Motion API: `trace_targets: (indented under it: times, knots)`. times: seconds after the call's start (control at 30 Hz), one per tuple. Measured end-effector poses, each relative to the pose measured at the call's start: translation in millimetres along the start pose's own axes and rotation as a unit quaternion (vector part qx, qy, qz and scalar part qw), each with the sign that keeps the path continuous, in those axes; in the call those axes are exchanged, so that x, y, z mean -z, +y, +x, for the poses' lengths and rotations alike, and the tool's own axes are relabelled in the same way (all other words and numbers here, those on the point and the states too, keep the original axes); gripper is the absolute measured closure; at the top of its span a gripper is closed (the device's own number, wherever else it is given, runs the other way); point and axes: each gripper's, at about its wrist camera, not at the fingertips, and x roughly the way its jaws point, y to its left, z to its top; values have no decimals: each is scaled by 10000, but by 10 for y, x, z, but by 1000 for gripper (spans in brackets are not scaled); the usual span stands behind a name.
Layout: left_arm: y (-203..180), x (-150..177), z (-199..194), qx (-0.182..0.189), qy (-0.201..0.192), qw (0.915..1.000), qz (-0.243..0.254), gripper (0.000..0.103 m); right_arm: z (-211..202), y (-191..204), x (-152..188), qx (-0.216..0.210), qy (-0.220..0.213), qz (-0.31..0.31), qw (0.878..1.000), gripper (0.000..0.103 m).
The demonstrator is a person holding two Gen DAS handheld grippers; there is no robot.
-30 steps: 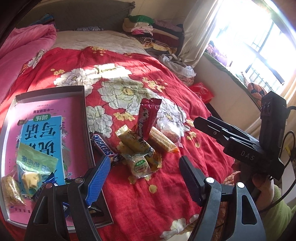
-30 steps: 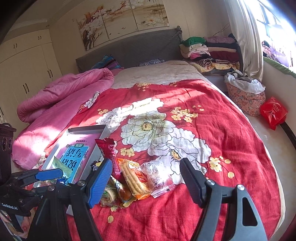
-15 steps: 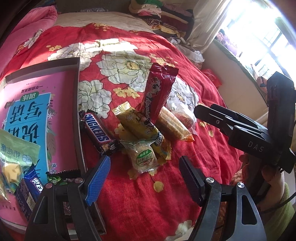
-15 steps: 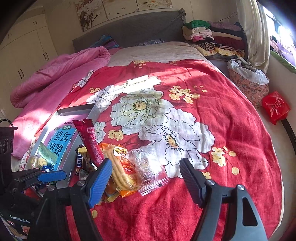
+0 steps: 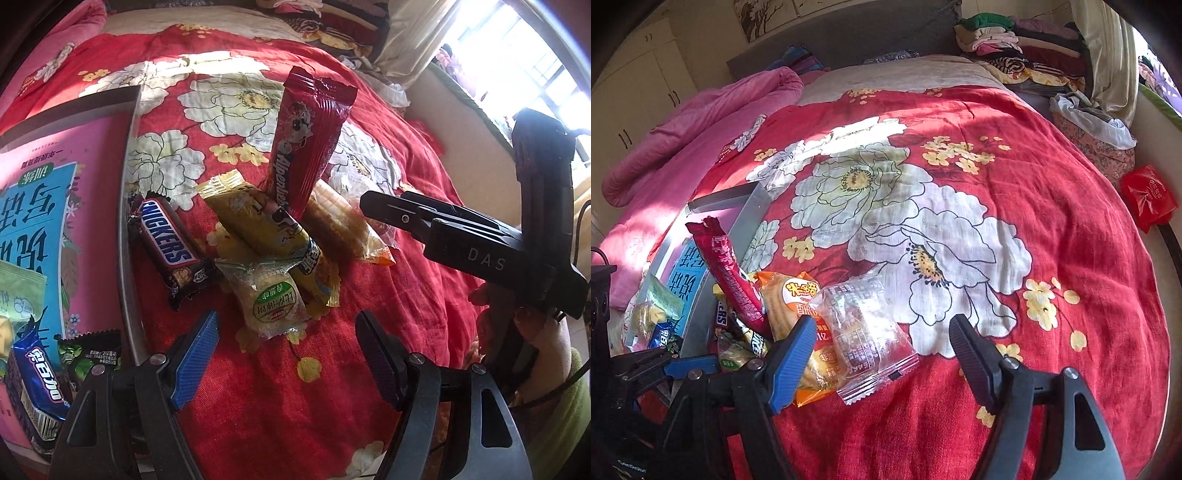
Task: Organize snacks
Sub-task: 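Grasp the green-label bread bag with the left tool while the right grasps the clear wrapped bag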
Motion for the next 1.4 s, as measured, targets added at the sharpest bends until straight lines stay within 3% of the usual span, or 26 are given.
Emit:
trace_targets:
  times: [0.17, 0.5, 0.7, 0.83, 1.0, 1.17, 1.4]
  knots:
    - [-2, -34, 18, -49, -27, 10000, -52, 29, 53, 67, 4, 83, 39, -200, 9998, 34]
    - [-69, -127, 145, -372, -19, 9993, -71, 31, 169, 135, 18, 65, 119, -419, 9990, 53]
    - [-87, -129, 198, -582, -59, 9983, -67, 37, 204, 132, 31, 33, 135, -412, 9991, 55]
    - [-53, -111, 187, -687, -121, 9976, -53, 47, 219, 119, 46, -1, 138, -365, 9992, 57]
    - [20, -97, 150, -644, -139, 9978, -41, 58, 160, 120, 52, -20, 16, -344, 9994, 60]
    - [13, -78, 134, -642, -194, 9977, 49, 59, 69, 69, 53, -16, -170, -187, 9997, 61]
    - [67, -44, 48, -346, -304, 9989, -22, 61, -12, -16, 20, -214, -379, 107, 9990, 61]
